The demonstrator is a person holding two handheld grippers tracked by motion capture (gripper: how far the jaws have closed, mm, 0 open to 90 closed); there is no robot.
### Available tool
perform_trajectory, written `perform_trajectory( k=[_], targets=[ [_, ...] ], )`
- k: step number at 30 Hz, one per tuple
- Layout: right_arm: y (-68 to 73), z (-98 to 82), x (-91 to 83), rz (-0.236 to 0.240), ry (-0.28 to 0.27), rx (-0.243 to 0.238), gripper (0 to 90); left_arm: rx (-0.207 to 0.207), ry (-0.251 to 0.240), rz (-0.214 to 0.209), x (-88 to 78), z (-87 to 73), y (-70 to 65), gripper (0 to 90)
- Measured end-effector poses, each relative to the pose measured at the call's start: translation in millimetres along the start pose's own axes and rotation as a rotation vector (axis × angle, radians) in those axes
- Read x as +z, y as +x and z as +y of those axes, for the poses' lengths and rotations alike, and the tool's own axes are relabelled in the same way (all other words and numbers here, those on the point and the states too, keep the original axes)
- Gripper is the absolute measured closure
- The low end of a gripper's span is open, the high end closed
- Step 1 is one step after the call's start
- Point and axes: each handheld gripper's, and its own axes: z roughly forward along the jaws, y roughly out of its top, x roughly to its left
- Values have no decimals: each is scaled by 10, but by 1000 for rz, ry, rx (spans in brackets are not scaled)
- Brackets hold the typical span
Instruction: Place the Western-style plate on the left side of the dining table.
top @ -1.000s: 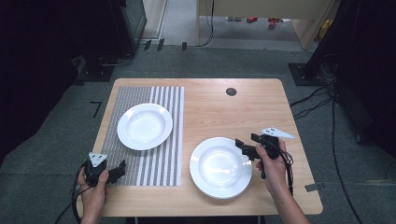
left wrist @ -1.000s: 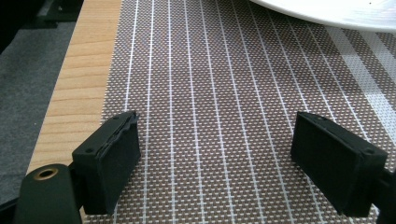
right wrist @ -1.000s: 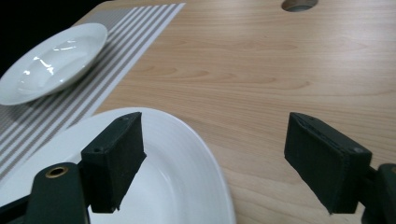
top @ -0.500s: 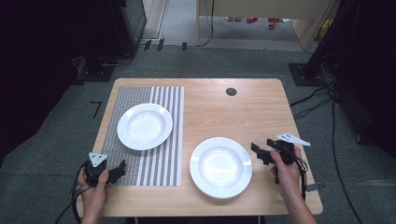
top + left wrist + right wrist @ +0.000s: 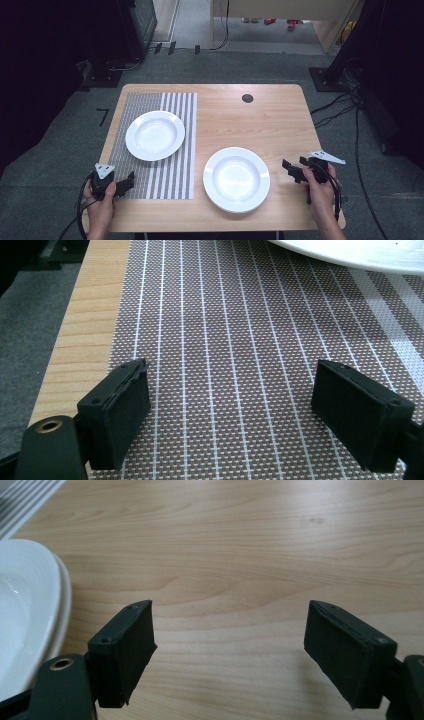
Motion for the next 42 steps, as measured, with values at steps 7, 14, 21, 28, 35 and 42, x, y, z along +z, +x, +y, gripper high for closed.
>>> perform_trajectory(
  k=[7, 14, 21, 28, 35, 42],
  targets=[
    [-192, -83, -89, -43, 5, 15, 206, 0, -1, 0, 0, 0, 0, 158],
    [-343, -173, -162, -76, 18, 33, 169, 1, 1, 0, 0, 0, 0, 158],
    [-408, -237, -221, -118, 29, 18, 154, 0, 0, 0, 0, 0, 0, 158],
    [-365, -306, -237, -174, 27, -52, 150, 1, 1, 0, 0, 0, 1, 158],
    [-278, -336, -212, -233, 48, -108, 139, 1, 0, 0, -1, -1, 1, 158],
    [-263, -338, -202, -243, 53, -118, 130, 1, 1, 0, -1, 0, 1, 158]
  ],
)
